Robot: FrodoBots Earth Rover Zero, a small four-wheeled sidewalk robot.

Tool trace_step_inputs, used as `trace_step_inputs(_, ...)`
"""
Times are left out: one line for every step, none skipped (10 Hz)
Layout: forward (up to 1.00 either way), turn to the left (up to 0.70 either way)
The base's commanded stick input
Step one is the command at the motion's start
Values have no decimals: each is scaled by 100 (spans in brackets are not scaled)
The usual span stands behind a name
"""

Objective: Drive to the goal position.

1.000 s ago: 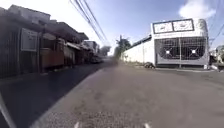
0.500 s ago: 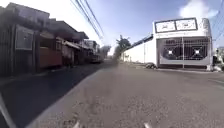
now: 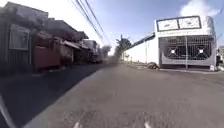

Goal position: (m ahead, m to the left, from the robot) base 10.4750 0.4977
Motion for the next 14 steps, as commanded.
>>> trace_step_inputs(70, 0)
trace_step_inputs(70, 0)
trace_step_inputs(70, 0)
trace_step_inputs(70, 0)
trace_step_inputs(70, 0)
trace_step_inputs(70, 0)
trace_step_inputs(70, 0)
trace_step_inputs(70, 0)
trace_step_inputs(70, 0)
trace_step_inputs(70, 0)
trace_step_inputs(70, 0)
trace_step_inputs(70, 0)
trace_step_inputs(70, 0)
trace_step_inputs(70, 0)
